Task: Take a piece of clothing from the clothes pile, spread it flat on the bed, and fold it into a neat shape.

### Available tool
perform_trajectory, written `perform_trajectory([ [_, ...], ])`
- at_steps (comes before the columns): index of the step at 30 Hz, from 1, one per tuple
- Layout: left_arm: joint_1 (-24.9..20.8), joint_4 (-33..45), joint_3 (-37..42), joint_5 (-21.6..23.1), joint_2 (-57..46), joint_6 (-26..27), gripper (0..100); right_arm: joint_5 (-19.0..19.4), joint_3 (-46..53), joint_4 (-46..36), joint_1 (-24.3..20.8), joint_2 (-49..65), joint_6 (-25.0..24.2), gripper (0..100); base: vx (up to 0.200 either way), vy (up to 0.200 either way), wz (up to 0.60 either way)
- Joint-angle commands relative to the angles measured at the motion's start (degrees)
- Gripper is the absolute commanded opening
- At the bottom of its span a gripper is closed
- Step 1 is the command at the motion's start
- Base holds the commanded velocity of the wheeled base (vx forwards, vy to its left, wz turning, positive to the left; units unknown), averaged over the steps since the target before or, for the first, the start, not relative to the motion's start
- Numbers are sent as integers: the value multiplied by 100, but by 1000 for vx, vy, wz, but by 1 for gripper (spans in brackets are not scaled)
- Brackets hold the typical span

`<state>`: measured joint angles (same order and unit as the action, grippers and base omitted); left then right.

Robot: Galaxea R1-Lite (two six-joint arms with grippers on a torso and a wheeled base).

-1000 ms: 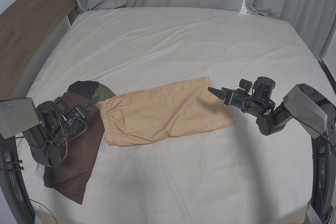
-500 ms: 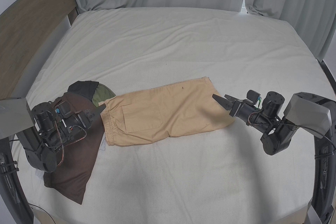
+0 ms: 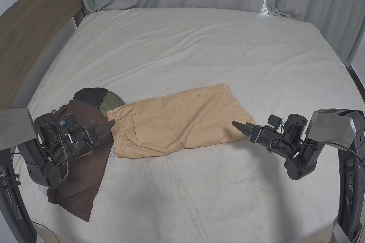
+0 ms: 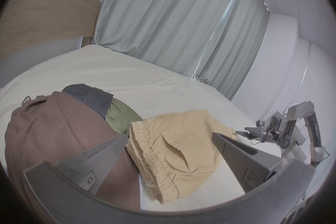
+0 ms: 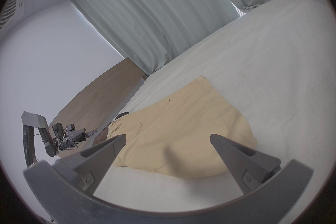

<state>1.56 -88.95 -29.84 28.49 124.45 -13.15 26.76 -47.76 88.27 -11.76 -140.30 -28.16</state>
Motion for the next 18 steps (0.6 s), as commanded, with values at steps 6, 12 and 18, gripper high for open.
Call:
perform_trajectory([
  [6, 11, -17, 5, 8, 149, 261, 100, -30, 311, -3, -195, -6, 4, 100, 0, 0, 0],
  [12, 55, -17, 14, 16, 158, 252, 100, -30, 426, -3, -221, -68, 12, 100, 0, 0, 0],
  [18, 64, -8, 5, 16, 176, 243, 100, -30, 681, -12, -362, -59, 21, 100, 0, 0, 0],
])
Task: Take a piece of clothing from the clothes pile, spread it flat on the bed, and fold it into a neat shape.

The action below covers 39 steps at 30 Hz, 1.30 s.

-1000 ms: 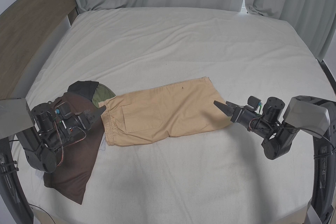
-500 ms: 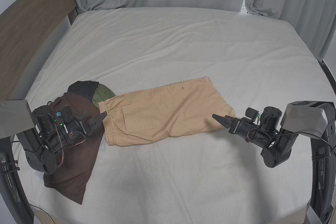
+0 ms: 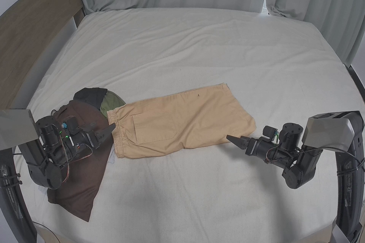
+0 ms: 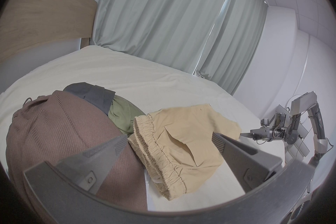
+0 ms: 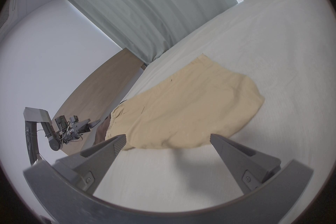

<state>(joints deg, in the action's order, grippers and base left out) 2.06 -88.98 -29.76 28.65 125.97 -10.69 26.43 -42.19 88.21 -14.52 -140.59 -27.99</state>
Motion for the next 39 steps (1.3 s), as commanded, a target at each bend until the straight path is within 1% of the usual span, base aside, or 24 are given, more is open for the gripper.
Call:
perform_trajectory([
  [1, 14, -14, -4, 0, 25, -3, 100, 3, 123, -6, -104, -38, 4, 100, 0, 0, 0],
  [10, 22, -14, -4, 0, 33, -12, 100, 3, 106, -6, -113, -232, 4, 100, 0, 0, 0],
  [17, 22, -14, -4, 0, 25, -21, 100, -6, -149, -6, -200, -504, -31, 100, 0, 0, 0],
  [23, 31, -14, -4, 0, 25, -21, 100, -6, -360, -6, -253, -662, -163, 100, 0, 0, 0],
  [24, 31, -14, -4, 0, 25, -21, 100, -182, -764, -6, -306, -908, -330, 100, 0, 0, 0],
  [25, 31, -14, -4, 0, 25, -21, 100, -296, -914, -6, -341, -996, -400, 100, 0, 0, 0],
  [26, 31, -14, -4, 0, 25, -21, 100, -296, -914, -6, -341, -996, -400, 100, 0, 0, 0],
  [27, 31, -14, -4, 0, 25, -21, 100, -419, -1186, -6, -403, -1111, -550, 100, 0, 0, 0],
  [31, 31, -14, -13, 0, 25, -30, 100, -621, -1626, 3, -508, -1242, -849, 100, 0, 0, 0],
  [32, 40, -14, -21, 0, 25, -30, 100, -692, -1722, -6, -578, -1242, -1015, 100, 0, 0, 0],
  [33, 58, -14, -21, 0, 25, -30, 100, -744, -1766, 3, -614, -1242, -1147, 100, 0, 0, 0],
  [35, 58, -14, -21, 0, 25, -30, 100, -744, -1766, 3, -614, -1242, -1147, 100, 0, 0, 0],
  [36, 119, -14, -48, 9, 7, -30, 100, -868, -1907, 3, -745, -1251, -1411, 100, 0, 0, 0],
  [39, 119, -14, -48, 9, 7, -30, 100, -859, -1933, 12, -772, -1330, -1411, 100, 0, 0, 0],
])
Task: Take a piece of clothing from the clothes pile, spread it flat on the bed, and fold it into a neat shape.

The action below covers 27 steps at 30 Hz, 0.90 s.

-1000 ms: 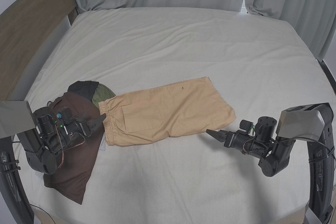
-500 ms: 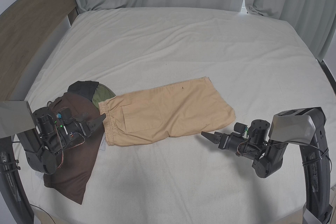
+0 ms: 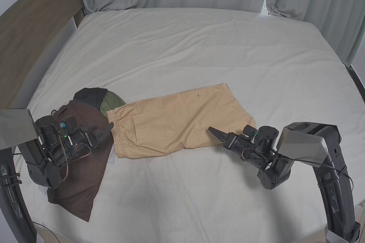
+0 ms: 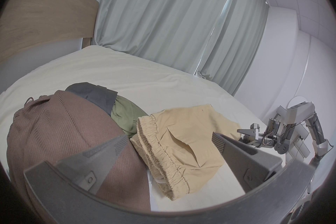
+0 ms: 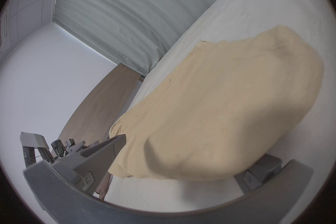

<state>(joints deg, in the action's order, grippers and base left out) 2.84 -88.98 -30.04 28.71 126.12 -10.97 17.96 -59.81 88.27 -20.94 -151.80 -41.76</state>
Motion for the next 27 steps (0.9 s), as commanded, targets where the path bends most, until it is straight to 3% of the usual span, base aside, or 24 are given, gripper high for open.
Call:
perform_trajectory([
  [1, 41, -14, -20, 3, 0, -1, 100, -20, -172, 6, -156, -228, -42, 100, 0, 0, 0],
  [15, 32, -14, -11, 3, 53, -1, 100, -187, -391, 6, -138, -289, -33, 100, 0, 0, 0],
  [16, 32, -5, -11, 3, 53, -1, 100, -214, -418, 6, -138, -289, -33, 0, 0, 0, 0],
  [27, 41, -14, -28, 3, 123, -10, 100, -222, -418, 6, -121, -368, -16, 0, 0, 0, 0],
])
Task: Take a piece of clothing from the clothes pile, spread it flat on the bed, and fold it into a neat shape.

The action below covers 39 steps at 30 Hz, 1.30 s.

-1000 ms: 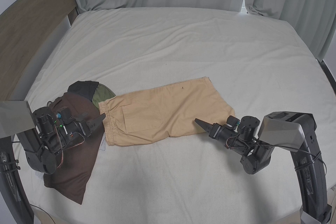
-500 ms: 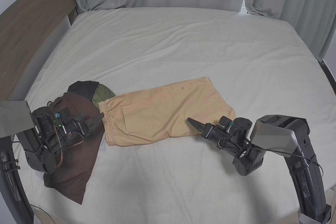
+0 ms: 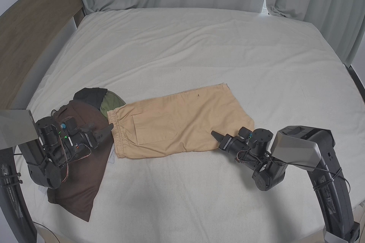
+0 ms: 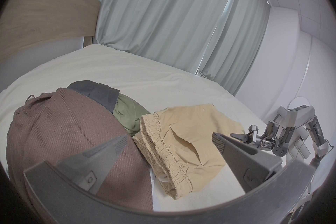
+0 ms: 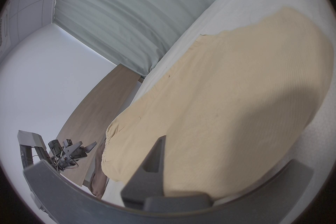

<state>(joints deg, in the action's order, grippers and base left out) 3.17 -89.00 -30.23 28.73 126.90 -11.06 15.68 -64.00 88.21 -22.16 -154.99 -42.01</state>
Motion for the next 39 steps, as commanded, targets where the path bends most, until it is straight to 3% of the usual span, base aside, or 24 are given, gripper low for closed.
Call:
perform_trajectory([
  [1, 8, -12, -9, 1, 45, -2, 100, -3, 2, 12, 1, -49, 8, 0, 0, 0, 0],
  [17, 8, -12, -9, 1, 80, -2, 100, -3, 81, 21, 19, -40, 44, 0, 0, 0, 0],
  [25, 17, -12, -18, 1, 89, -2, 100, 6, 503, 21, 28, 101, 369, 0, 0, 0, 0],
  [39, 158, -12, -35, 335, 54, -2, 100, 199, 2392, 38, 89, 1191, 729, 0, 0, 0, 0],
])
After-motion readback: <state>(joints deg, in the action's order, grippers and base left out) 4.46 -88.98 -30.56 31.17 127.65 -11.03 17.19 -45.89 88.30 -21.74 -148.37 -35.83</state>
